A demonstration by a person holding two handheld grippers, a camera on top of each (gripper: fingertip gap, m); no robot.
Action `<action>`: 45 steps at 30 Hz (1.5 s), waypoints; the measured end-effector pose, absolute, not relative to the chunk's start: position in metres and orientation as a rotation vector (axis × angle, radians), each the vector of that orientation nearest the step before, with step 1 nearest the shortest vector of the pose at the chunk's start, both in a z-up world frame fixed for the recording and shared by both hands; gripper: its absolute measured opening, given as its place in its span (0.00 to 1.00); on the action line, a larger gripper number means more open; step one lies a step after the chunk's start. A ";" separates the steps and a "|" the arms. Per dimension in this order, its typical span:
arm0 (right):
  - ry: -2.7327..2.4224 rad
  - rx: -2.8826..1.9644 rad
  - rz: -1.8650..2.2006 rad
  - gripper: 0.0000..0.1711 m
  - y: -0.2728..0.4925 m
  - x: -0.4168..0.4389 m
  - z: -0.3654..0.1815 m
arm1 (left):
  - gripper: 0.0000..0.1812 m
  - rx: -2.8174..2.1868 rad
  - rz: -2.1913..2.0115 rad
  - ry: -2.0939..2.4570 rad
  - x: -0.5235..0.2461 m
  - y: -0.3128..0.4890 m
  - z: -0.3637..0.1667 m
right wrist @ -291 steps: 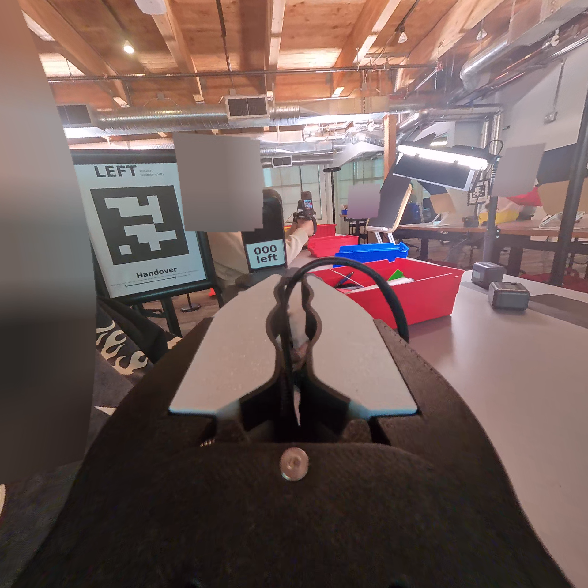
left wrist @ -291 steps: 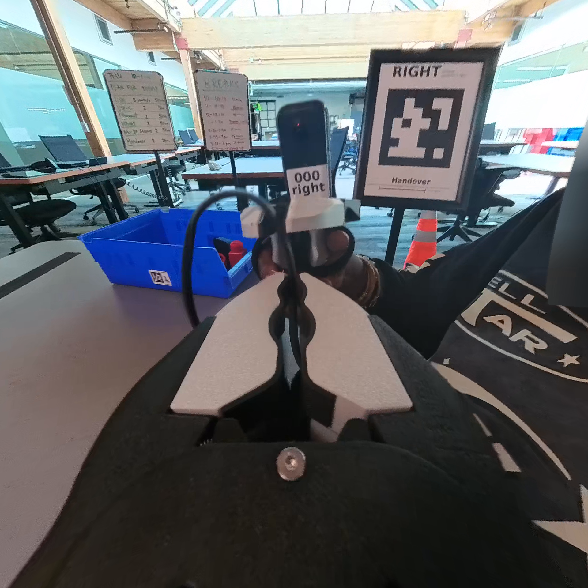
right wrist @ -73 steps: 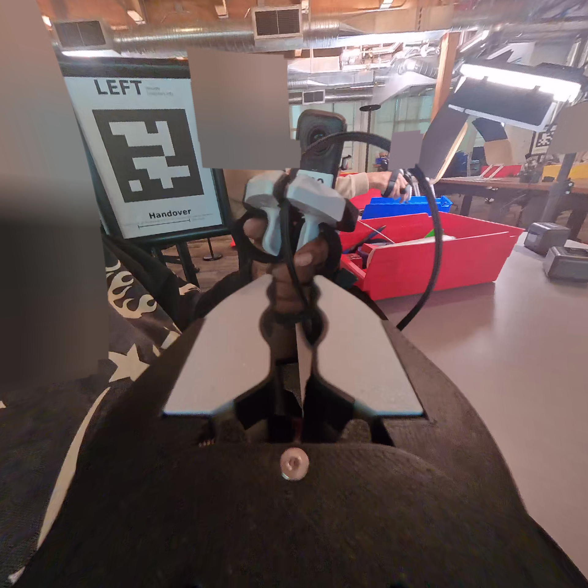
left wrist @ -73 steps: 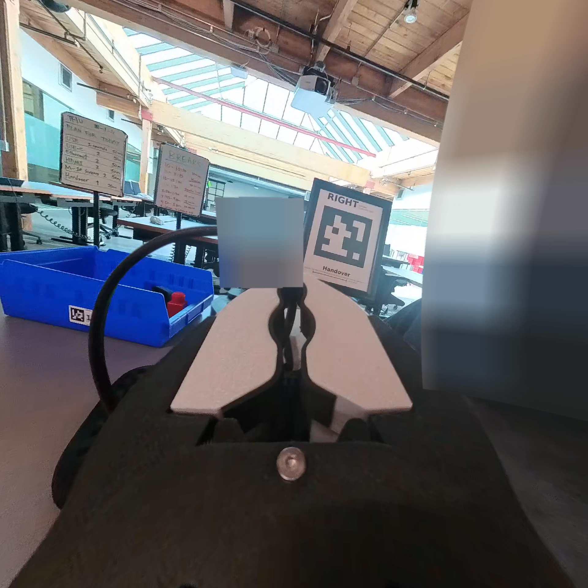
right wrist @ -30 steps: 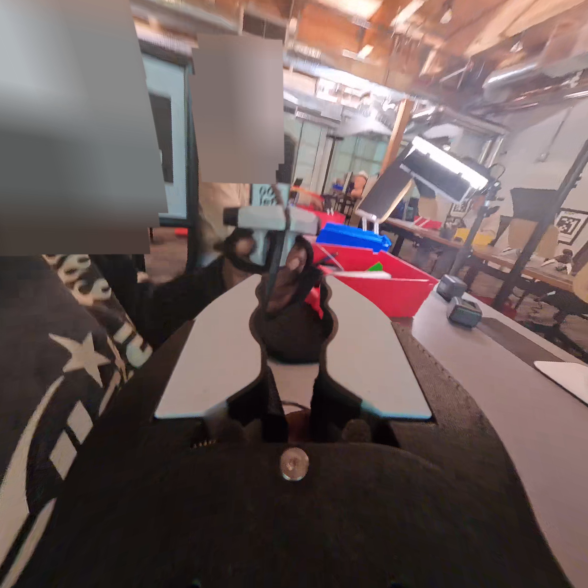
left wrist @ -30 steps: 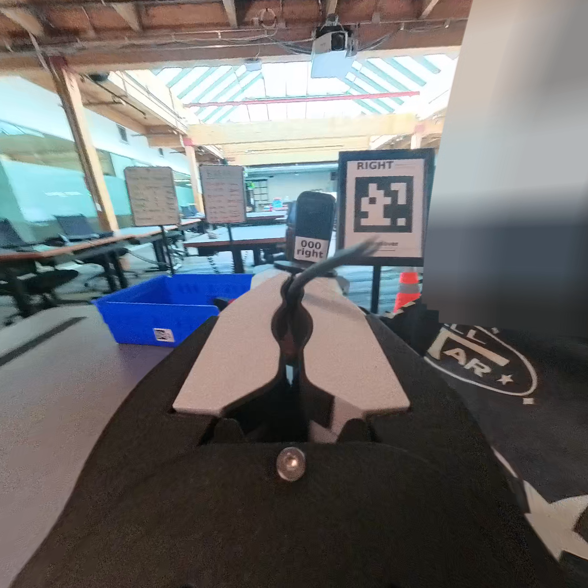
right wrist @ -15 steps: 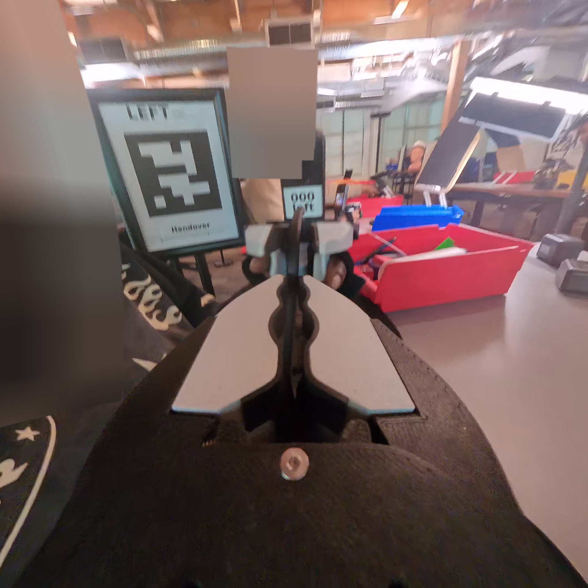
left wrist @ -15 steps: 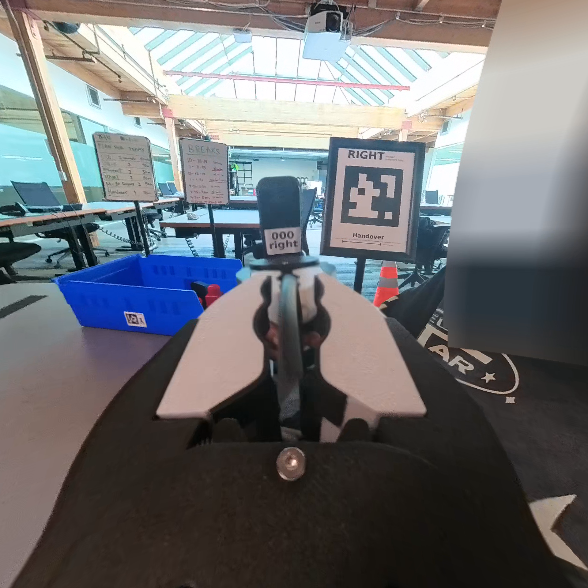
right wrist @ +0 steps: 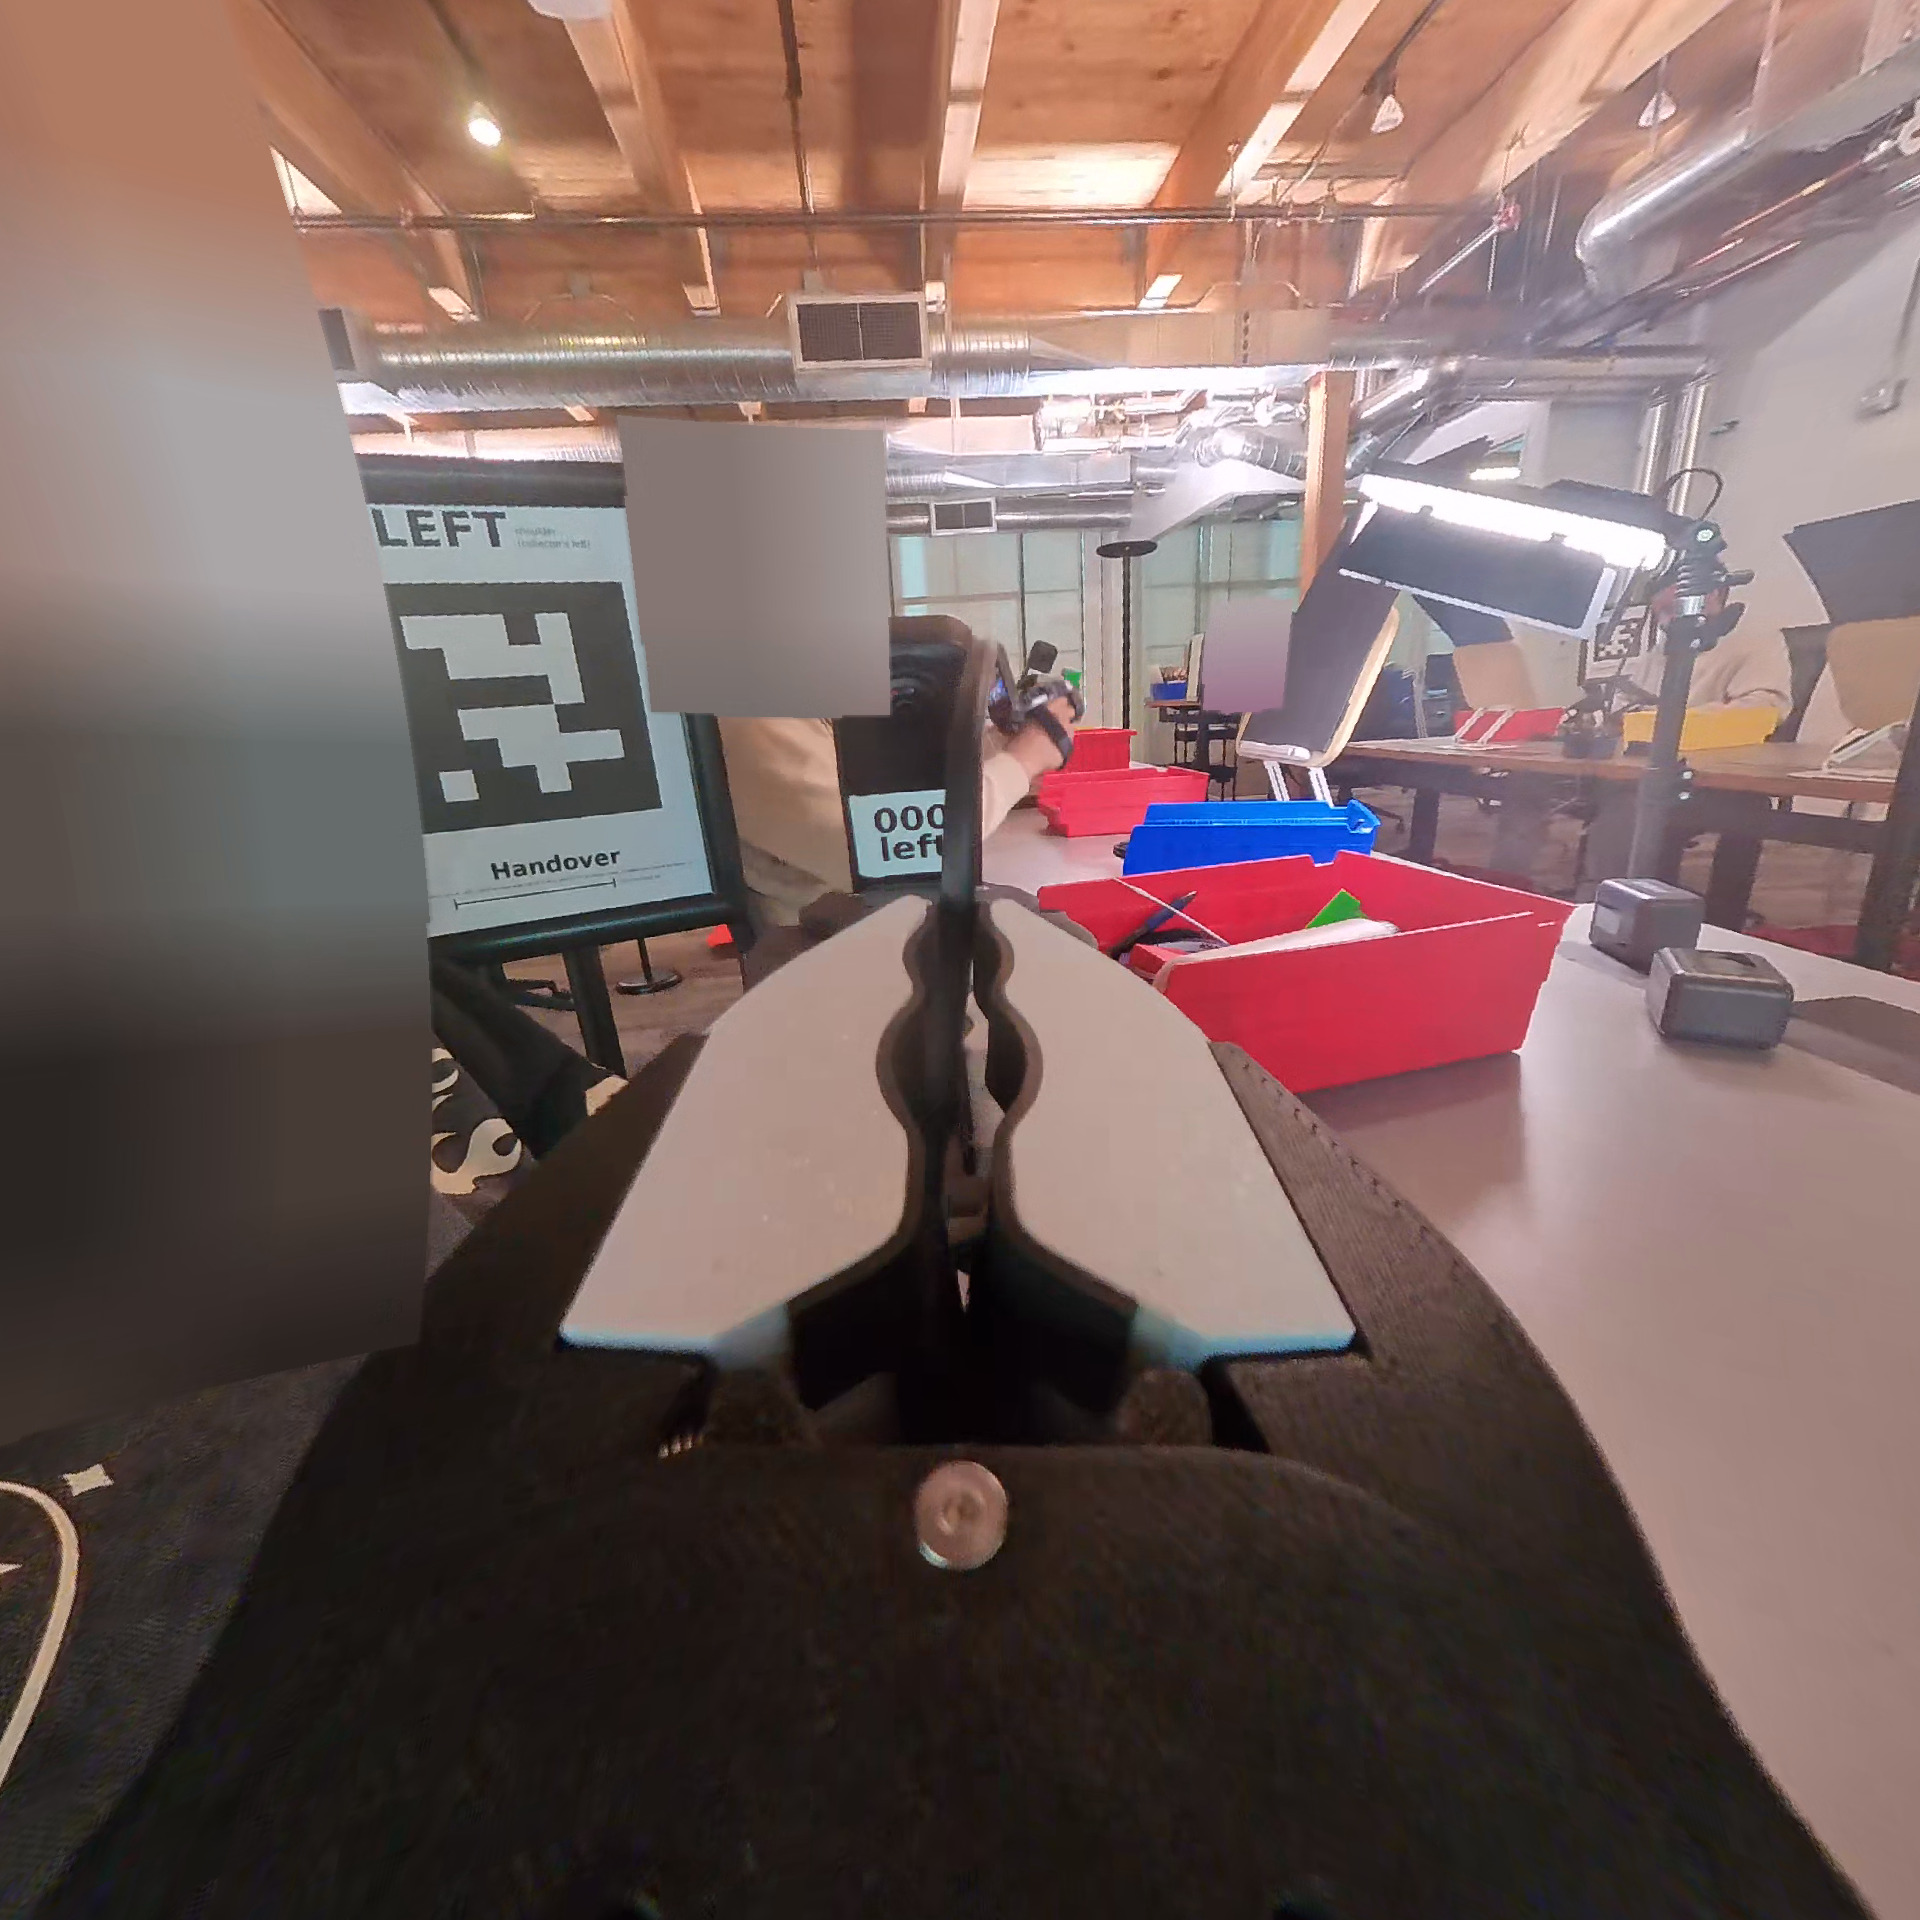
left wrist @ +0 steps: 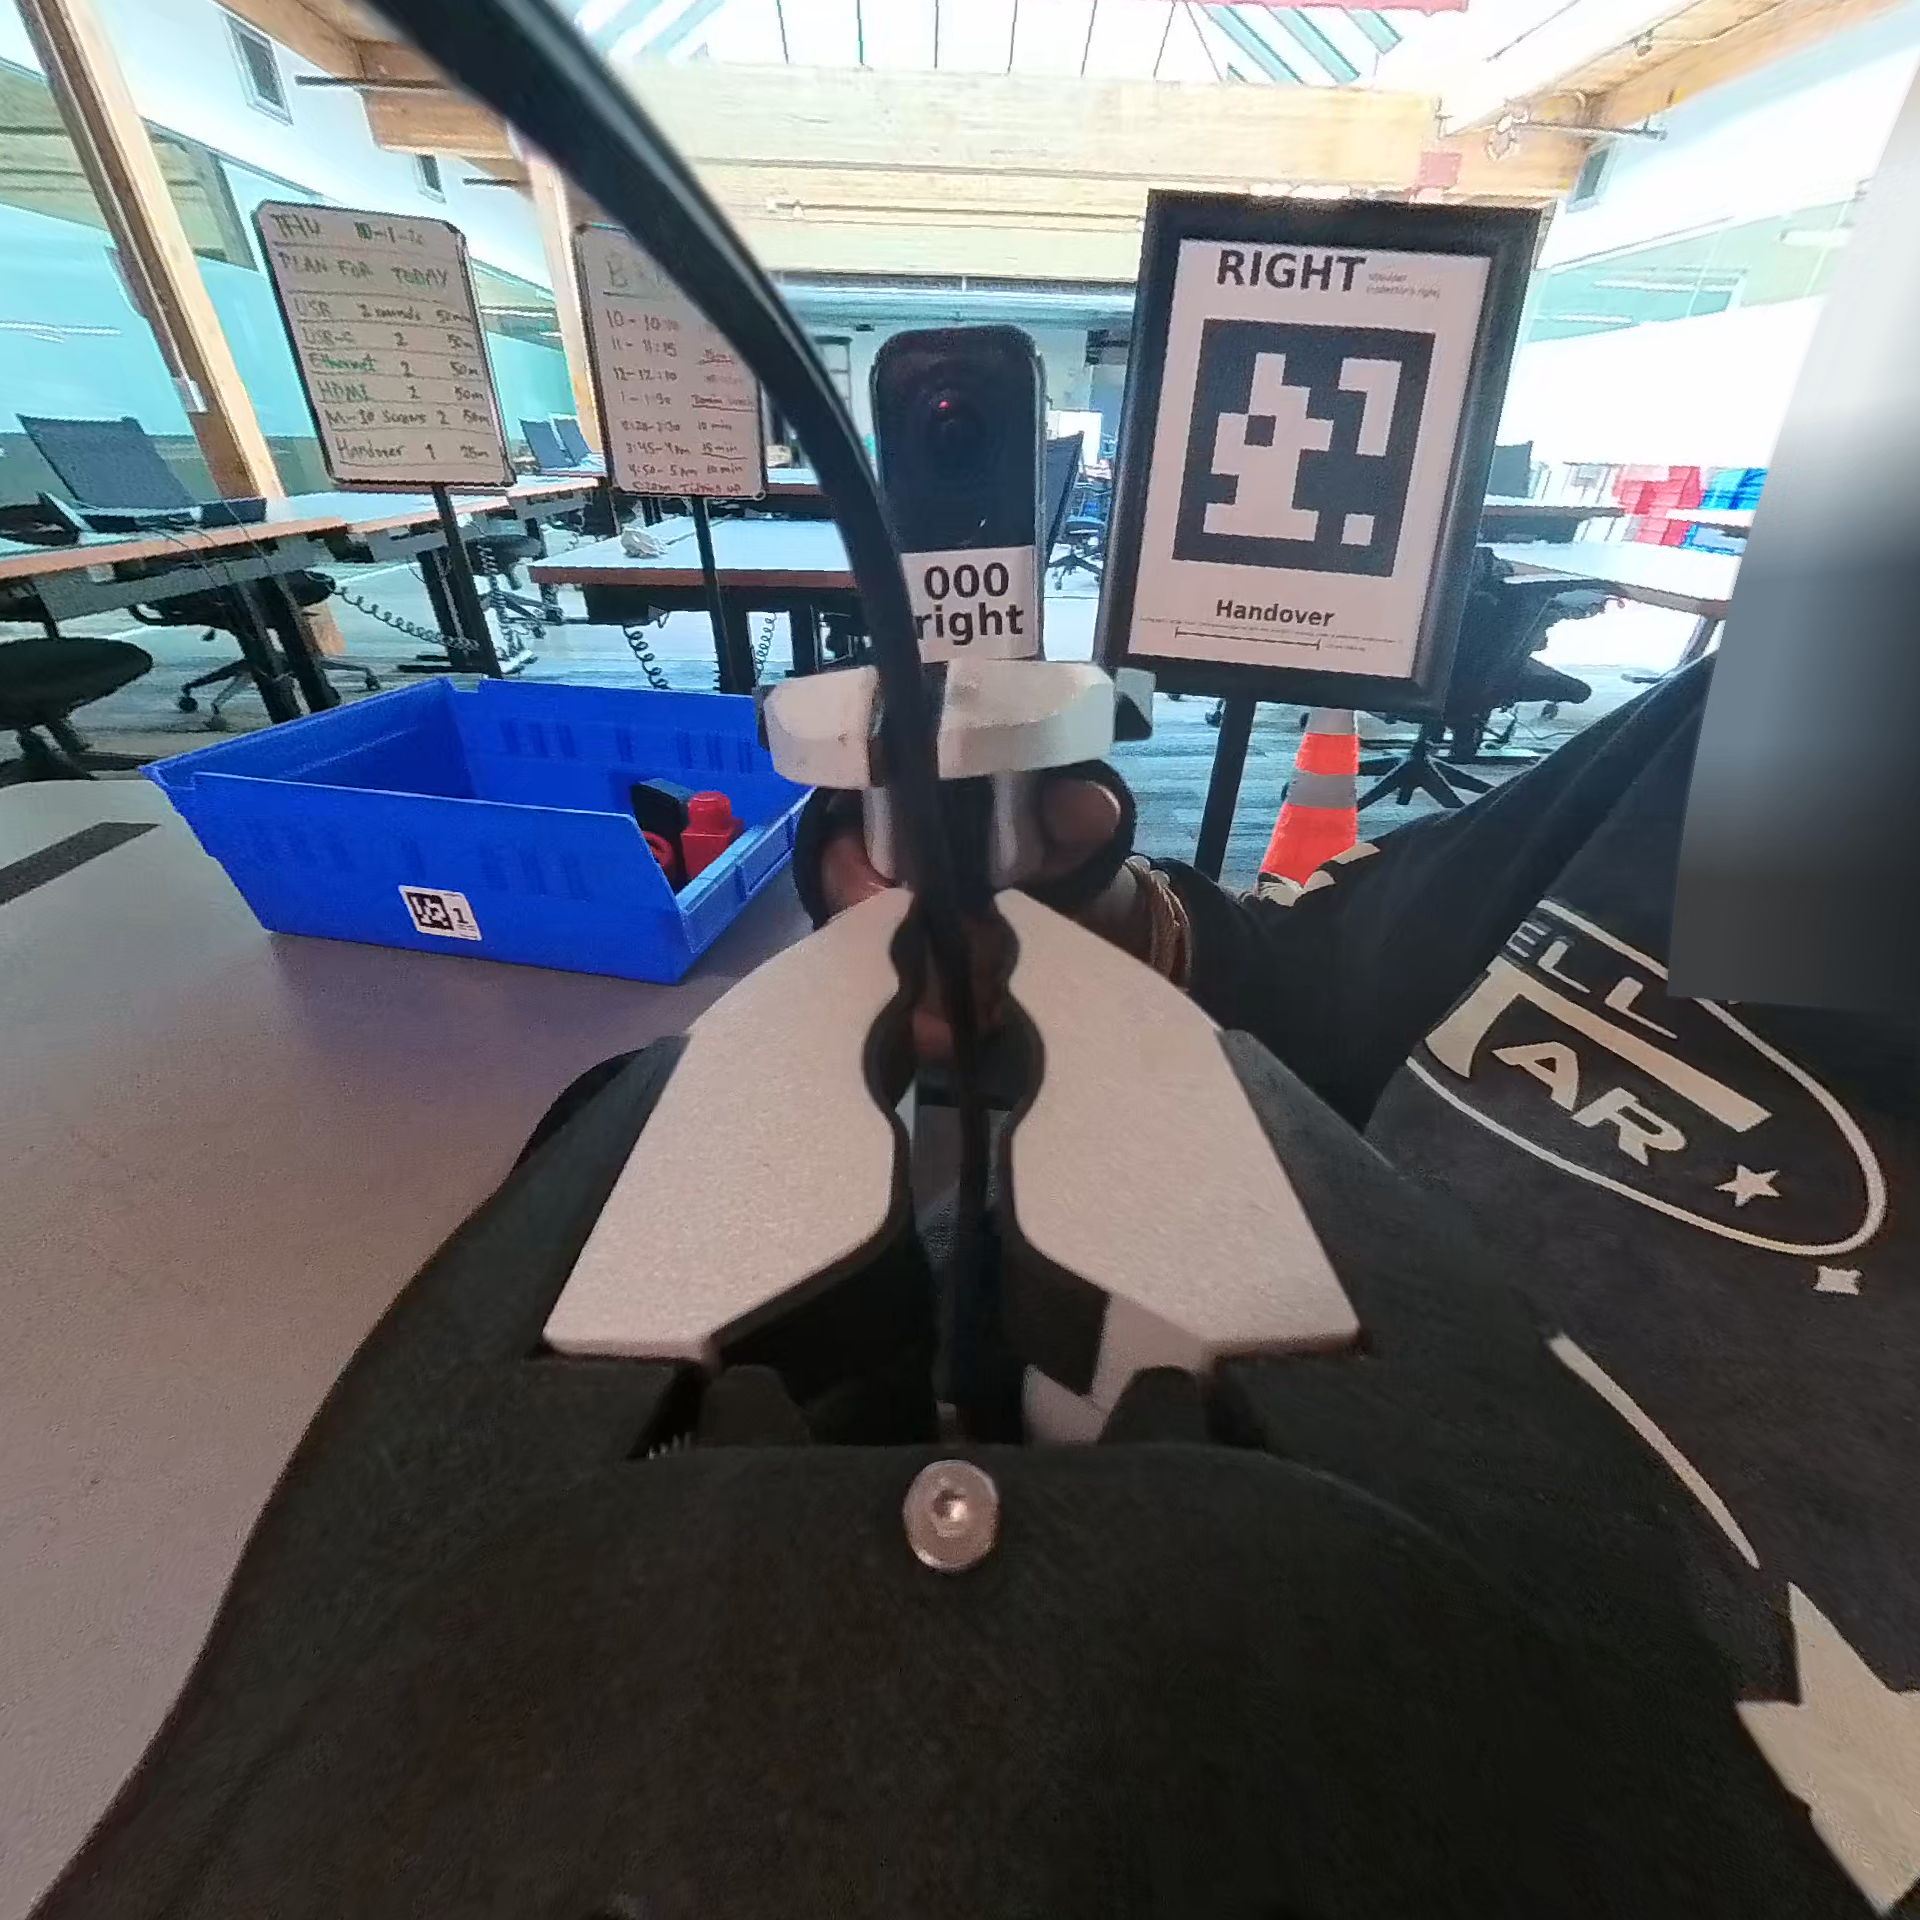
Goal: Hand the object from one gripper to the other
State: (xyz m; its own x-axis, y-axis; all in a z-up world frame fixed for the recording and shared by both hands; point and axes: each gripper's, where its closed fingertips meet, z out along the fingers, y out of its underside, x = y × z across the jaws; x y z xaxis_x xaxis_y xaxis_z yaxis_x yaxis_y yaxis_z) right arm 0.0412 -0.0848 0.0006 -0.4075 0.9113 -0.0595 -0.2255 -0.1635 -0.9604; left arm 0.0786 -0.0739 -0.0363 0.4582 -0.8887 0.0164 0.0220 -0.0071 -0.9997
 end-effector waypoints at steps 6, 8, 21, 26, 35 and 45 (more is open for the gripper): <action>-1.228 -0.866 1.700 0.03 -0.085 0.042 0.002 | 0.03 -1.412 -0.874 0.825 0.075 -0.074 -0.036; -1.224 -0.864 1.699 0.03 -0.084 0.042 0.003 | 0.03 -1.422 -0.880 0.821 0.074 -0.074 -0.036; -1.343 -0.943 1.729 0.19 -0.086 0.026 -0.026 | 0.03 -1.326 -0.993 0.679 0.046 -0.077 -0.005; -1.430 -0.907 1.716 0.04 -0.101 0.020 -0.039 | 0.03 -1.308 -1.016 0.679 0.045 -0.080 -0.002; -1.214 -0.930 1.827 0.03 -0.076 0.036 -0.007 | 0.16 -1.424 -0.942 0.757 0.047 -0.073 -0.024; -1.191 -0.930 1.788 0.03 -0.074 0.038 -0.003 | 0.02 -1.465 -0.775 0.850 0.060 -0.066 -0.044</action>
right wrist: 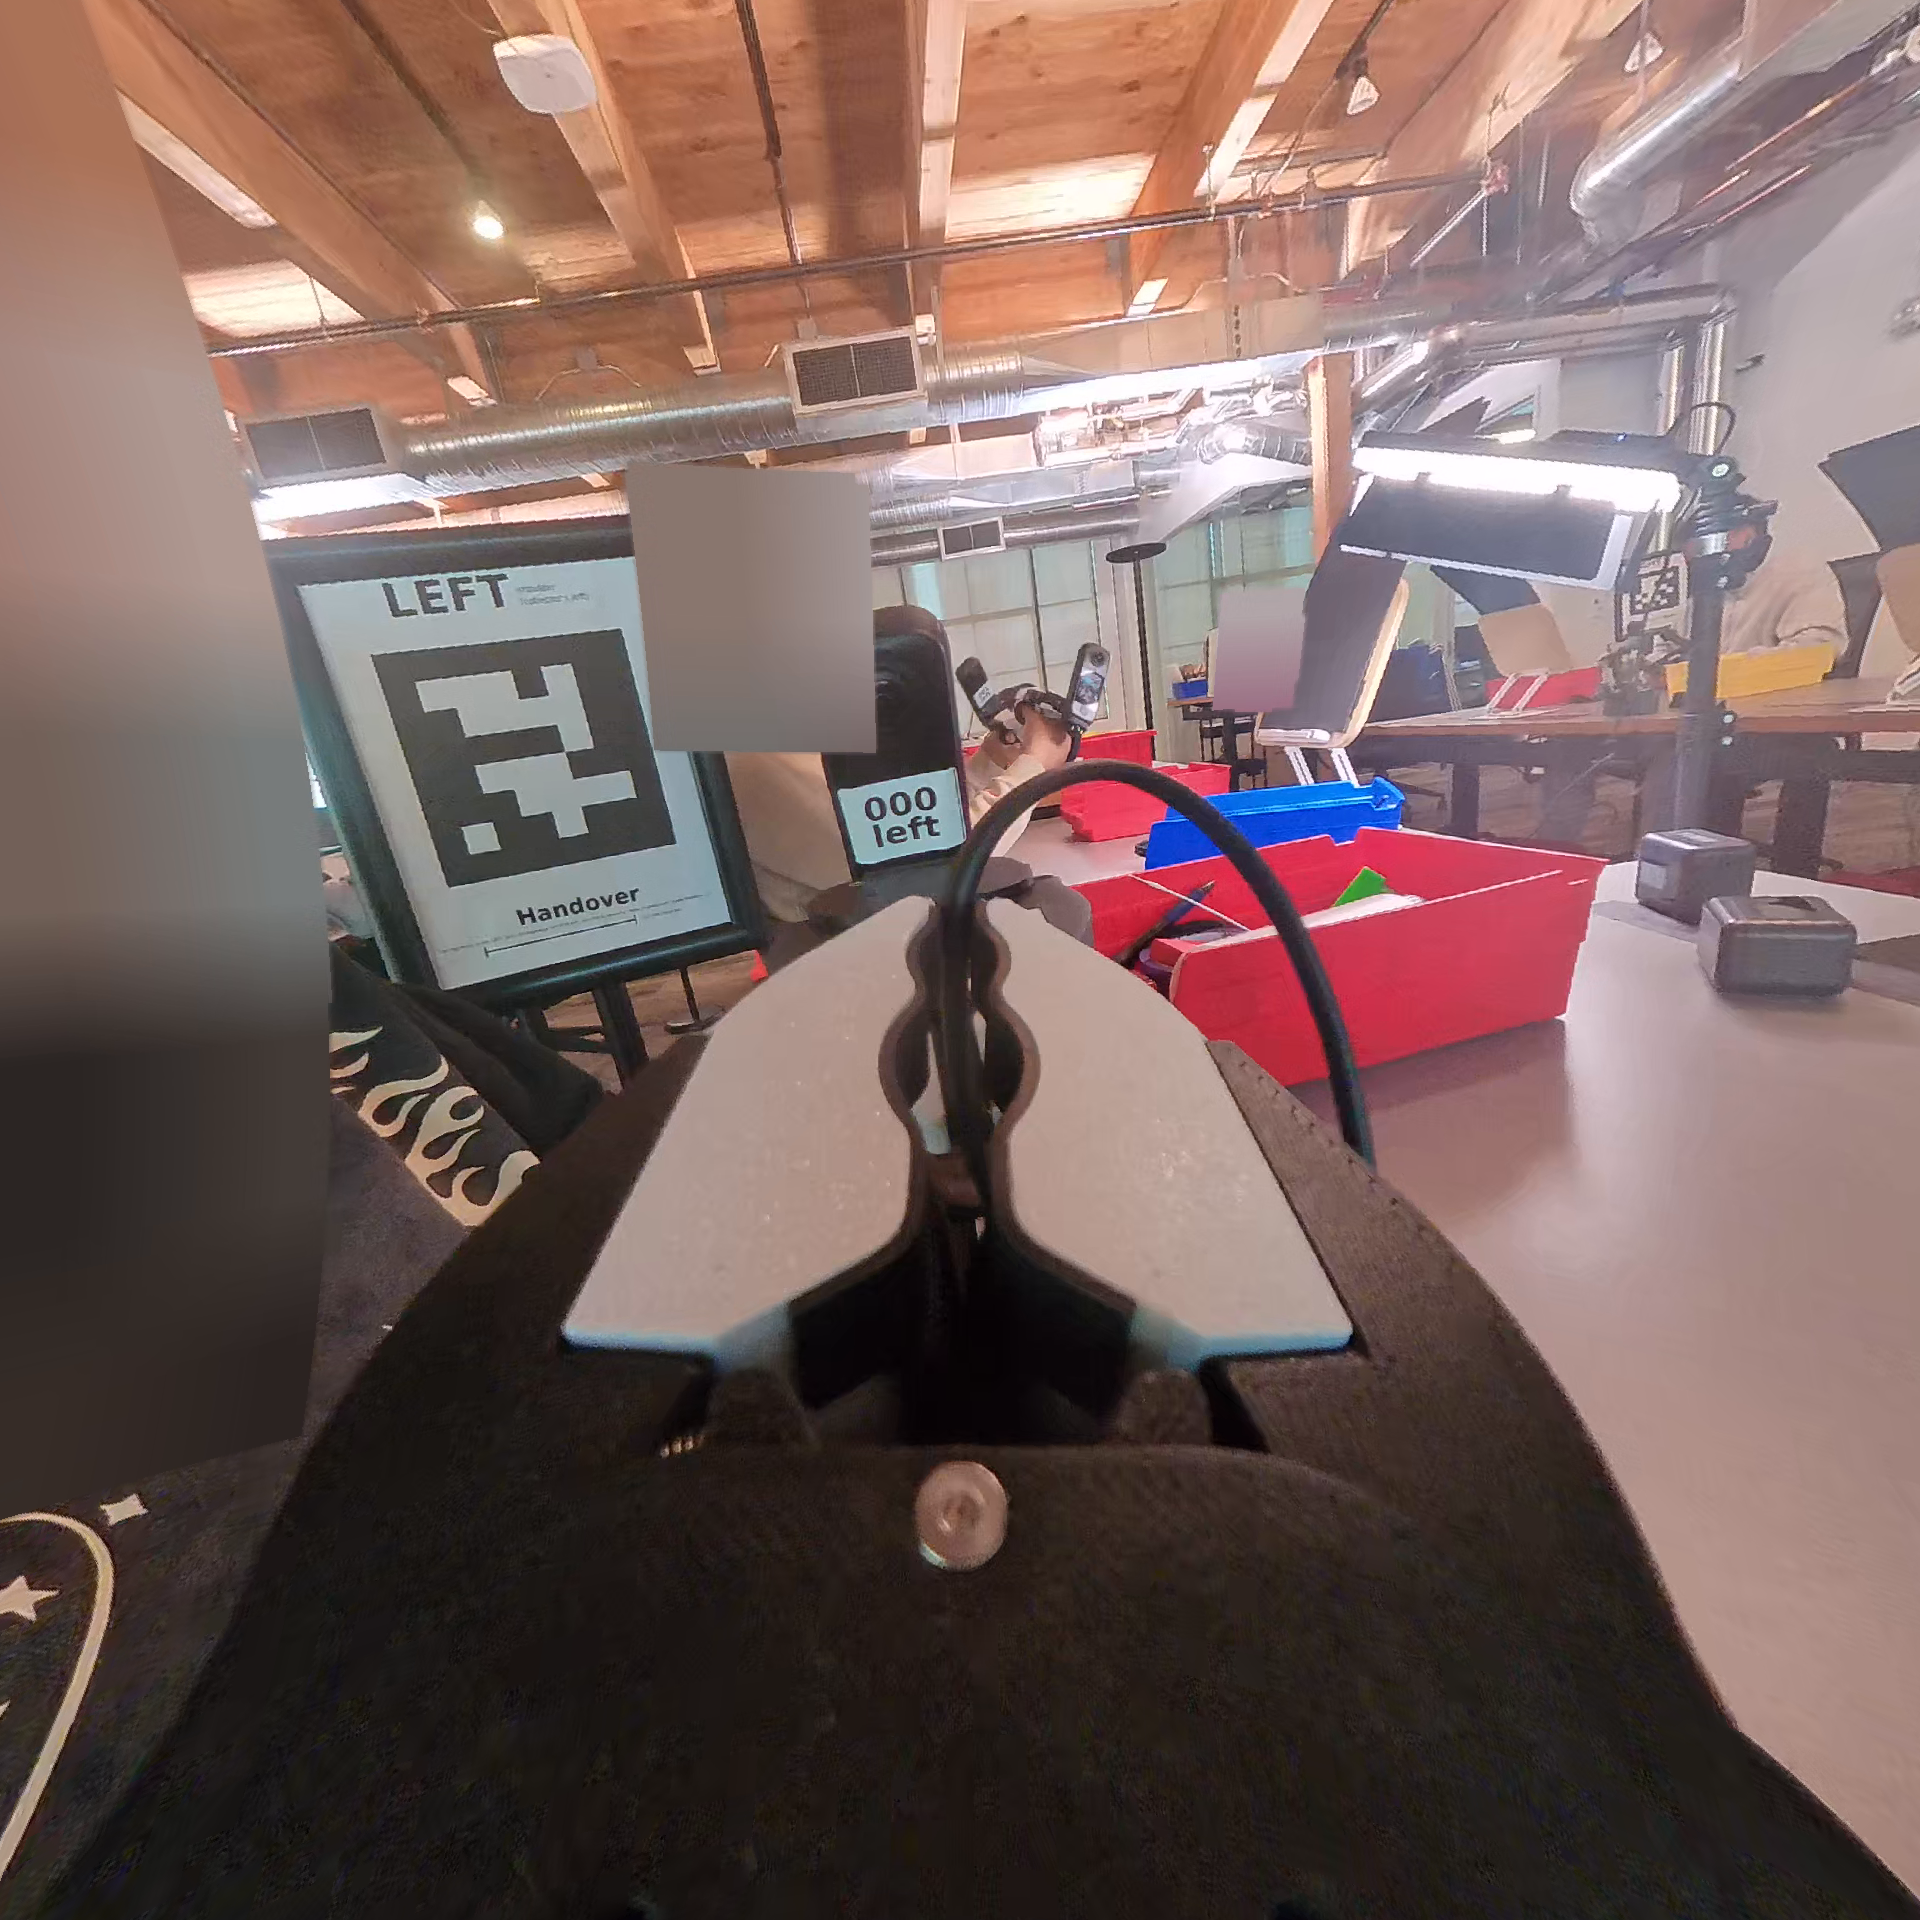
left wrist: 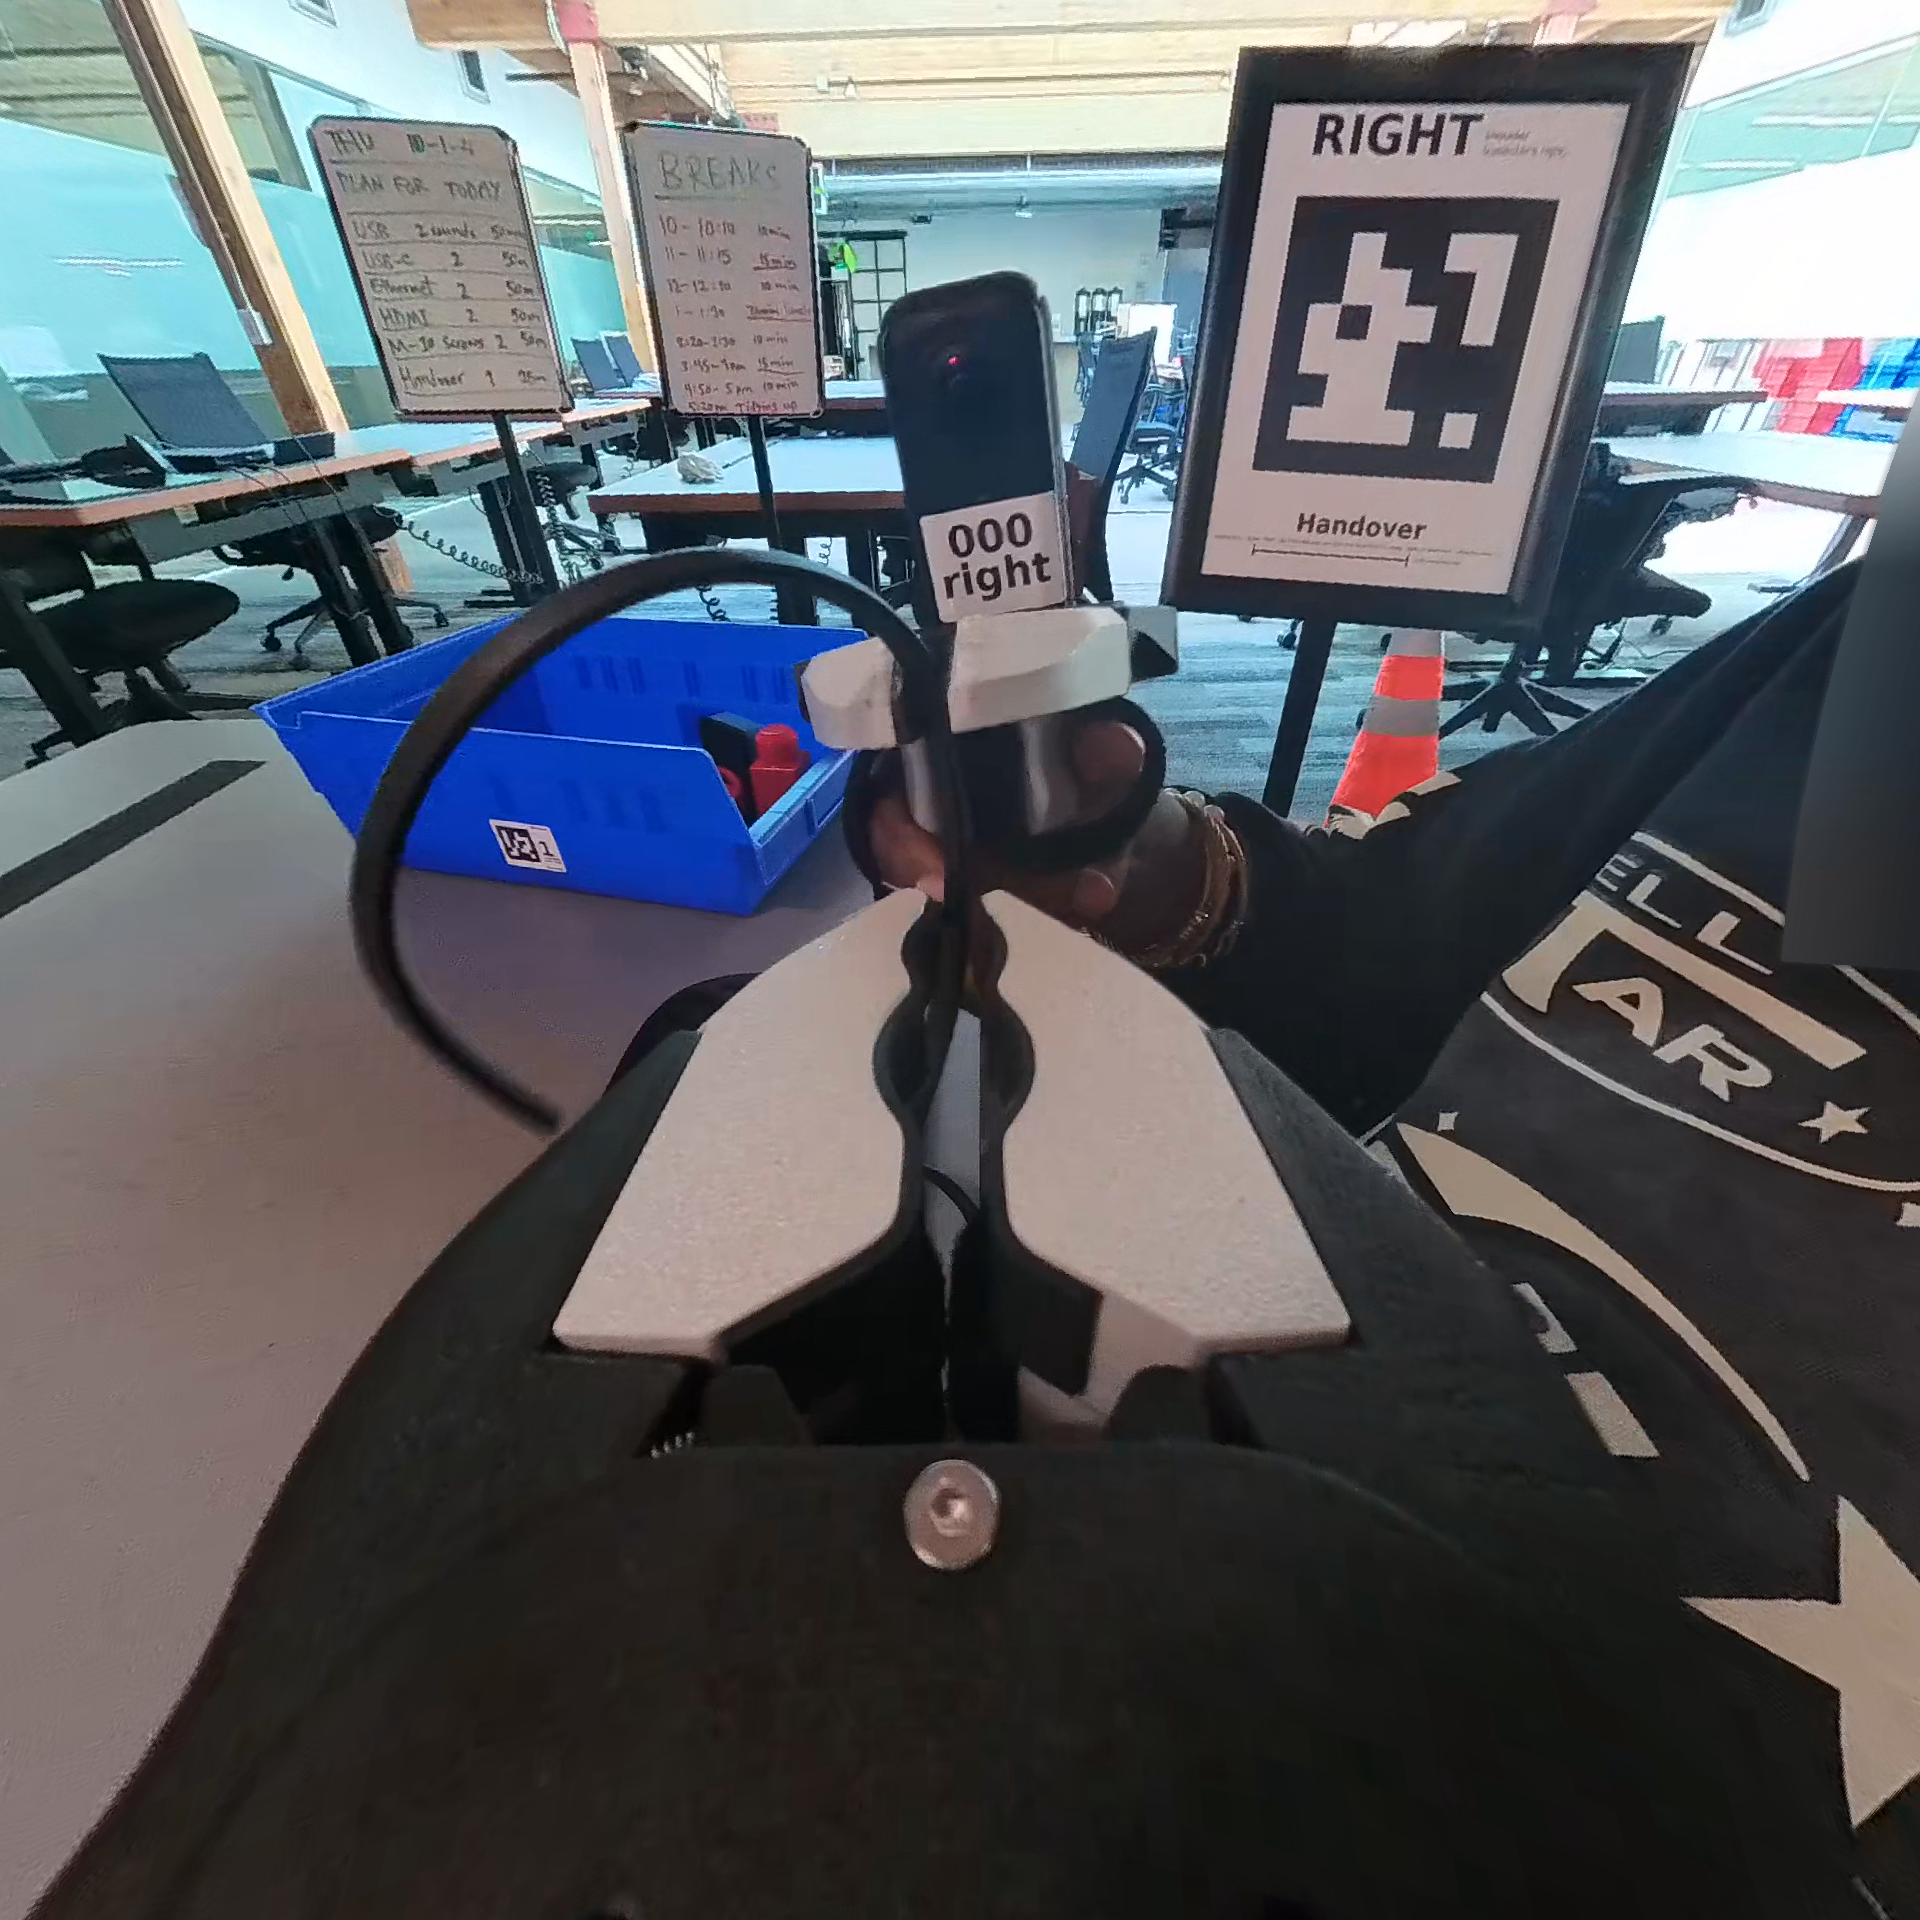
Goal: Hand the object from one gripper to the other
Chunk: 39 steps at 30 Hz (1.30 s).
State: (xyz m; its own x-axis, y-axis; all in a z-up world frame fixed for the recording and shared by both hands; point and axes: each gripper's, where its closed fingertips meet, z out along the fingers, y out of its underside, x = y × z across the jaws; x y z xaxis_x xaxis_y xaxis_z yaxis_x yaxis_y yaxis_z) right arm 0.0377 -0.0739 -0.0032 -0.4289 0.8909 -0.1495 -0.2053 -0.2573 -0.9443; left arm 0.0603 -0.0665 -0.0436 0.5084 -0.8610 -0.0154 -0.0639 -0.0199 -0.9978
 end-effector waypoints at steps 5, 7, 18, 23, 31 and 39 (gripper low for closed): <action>-1.185 -0.914 1.724 0.03 -0.075 0.037 -0.002 | 0.11 -1.499 -0.684 0.854 0.058 -0.061 -0.049; -1.188 -0.906 1.711 0.03 -0.076 0.038 -0.001 | 0.03 -1.488 -0.669 0.871 0.060 -0.063 -0.048; -1.232 -0.870 1.776 0.17 -0.077 0.041 -0.004 | 0.02 -1.290 -0.993 0.699 0.048 -0.080 -0.003; -1.407 -0.883 1.706 0.13 -0.096 0.025 -0.033 | 0.02 -1.243 -1.119 0.674 0.048 -0.087 0.004; -1.314 -0.880 1.701 0.03 -0.085 0.035 -0.013 | 0.13 -1.257 -0.923 0.706 0.041 -0.078 -0.002; -1.218 -0.873 1.782 0.03 -0.080 0.045 0.004 | 0.11 -1.398 -0.532 0.867 0.059 -0.058 -0.042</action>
